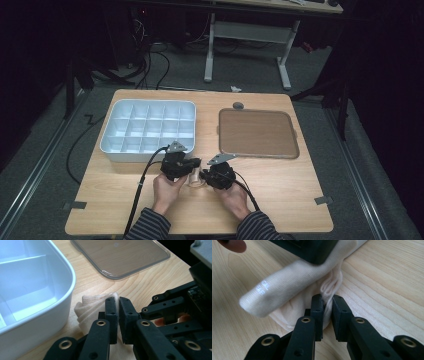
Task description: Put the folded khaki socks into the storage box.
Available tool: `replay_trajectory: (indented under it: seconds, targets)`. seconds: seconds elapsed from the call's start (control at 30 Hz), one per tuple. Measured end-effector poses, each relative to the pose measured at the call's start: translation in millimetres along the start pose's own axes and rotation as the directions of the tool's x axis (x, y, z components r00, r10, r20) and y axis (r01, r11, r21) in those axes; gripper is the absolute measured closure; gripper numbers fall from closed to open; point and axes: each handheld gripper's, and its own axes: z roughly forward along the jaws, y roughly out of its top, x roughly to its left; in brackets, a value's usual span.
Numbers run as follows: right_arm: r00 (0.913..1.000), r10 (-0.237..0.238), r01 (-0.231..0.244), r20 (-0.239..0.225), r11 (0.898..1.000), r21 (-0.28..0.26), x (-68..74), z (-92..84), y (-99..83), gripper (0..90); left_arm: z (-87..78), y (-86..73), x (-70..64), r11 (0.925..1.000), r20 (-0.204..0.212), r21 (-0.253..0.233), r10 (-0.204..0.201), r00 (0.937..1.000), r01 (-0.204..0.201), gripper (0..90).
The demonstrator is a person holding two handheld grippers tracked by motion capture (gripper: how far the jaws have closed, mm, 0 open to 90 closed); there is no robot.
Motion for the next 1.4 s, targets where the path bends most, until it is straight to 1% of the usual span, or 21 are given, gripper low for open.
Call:
replay_trajectory:
  seconds: [0.03,0.1,0.27,0.37,0.47,0.6,0.77,0.83,0.9,1.03,1.1,1.13,1.17,1.23,1.3,1.33,1.37,1.4]
  targets:
    - [1.0,-0.007,0.007,0.0,1.0,0.001,-0.3,1.1,0.8,80.2,-0.2,0.3,0.1,1.0,0.002,-0.002,-0.003,1.0,0.003,86.0]
    - [1.0,-0.006,0.006,-0.003,1.0,-0.002,-0.3,2.1,1.7,80.2,-1.0,1.2,-0.2,1.0,-0.006,-0.009,-0.001,1.0,0.001,86.0]
    - [0.9999,-0.01,0.01,-0.014,1.0,0.002,-0.5,4.0,3.2,80.3,-3.8,1.5,1.6,1.0,-0.012,-0.007,0.0,0.9999,0.0,86.0]
    - [0.9998,-0.009,0.009,-0.019,1.0,-0.007,-0.1,5.7,3.8,80.3,-2.7,1.2,2.2,1.0,-0.013,-0.005,0.0,0.9999,0.0,86.0]
    - [0.9998,-0.015,0.015,-0.015,1.0,-0.007,0.5,6.0,3.7,80.1,0.8,0.3,2.8,1.0,-0.004,0.005,0.002,1.0,-0.002,86.0]
    - [0.9993,-0.036,0.036,0.005,0.999,-0.005,2.6,5.4,2.9,79.5,3.3,0.0,4.6,1.0,0.002,0.007,-0.005,1.0,0.005,85.8]
    - [0.9995,-0.033,0.033,0.0,0.999,-0.005,2.3,5.1,2.7,78.3,5.0,-0.6,4.2,0.9999,0.0,0.014,0.001,1.0,-0.001,85.8]
    - [0.9997,-0.024,0.024,-0.005,1.0,-0.01,2.0,5.1,2.3,76.6,5.6,-0.9,4.6,0.9998,-0.007,0.02,0.001,1.0,-0.001,85.7]
    - [0.9997,-0.022,0.022,0.002,1.0,-0.01,2.0,4.2,2.1,75.2,6.9,-1.3,5.7,0.9995,-0.015,0.03,-0.003,0.9999,0.004,85.7]
    - [0.9992,-0.033,0.034,0.021,0.999,-0.014,2.1,-1.6,1.0,72.1,9.2,-2.2,5.5,0.9993,-0.018,0.037,-0.001,0.9998,0.001,85.5]
    - [0.9995,-0.022,0.022,0.021,1.0,-0.022,0.9,-5.2,-1.0,71.6,10.6,-2.8,5.4,0.9989,-0.021,0.046,0.003,0.9998,-0.002,85.5]
    - [0.9999,-0.006,0.007,0.015,1.0,-0.029,-0.3,-9.9,-2.9,71.5,11.1,-3.0,5.2,0.9989,-0.023,0.047,0.004,0.9997,-0.003,85.5]
    - [0.9999,-0.006,0.007,0.015,1.0,-0.029,-0.3,-9.9,-2.9,71.5,11.5,-3.1,5.1,0.9989,-0.024,0.048,0.004,0.9997,-0.003,85.5]
    - [0.9999,-0.008,0.009,0.012,0.999,-0.038,0.4,-15.1,-4.5,71.5,11.9,-3.1,5.2,0.9987,-0.026,0.051,0.005,0.9996,-0.004,85.5]
    - [0.9996,-0.024,0.025,0.012,0.998,-0.05,3.1,-21.5,-5.8,71.5,12.5,-3.3,5.4,0.9986,-0.028,0.053,0.005,0.9996,-0.003,85.5]
    - [0.9997,-0.024,0.024,0.01,0.998,-0.055,4.2,-23.6,-6.1,71.5,12.8,-3.4,5.3,0.9986,-0.029,0.053,0.005,0.9996,-0.003,85.5]
    - [0.9995,-0.03,0.031,0.01,0.998,-0.063,6.5,-29.1,-6.5,71.3,13.5,-3.5,5.5,0.9985,-0.03,0.054,0.005,0.9995,-0.004,85.4]
    - [0.9995,-0.03,0.031,0.01,0.998,-0.063,6.5,-29.1,-6.5,71.3,13.5,-3.5,5.5,0.9985,-0.03,0.054,0.005,0.9995,-0.004,85.3]
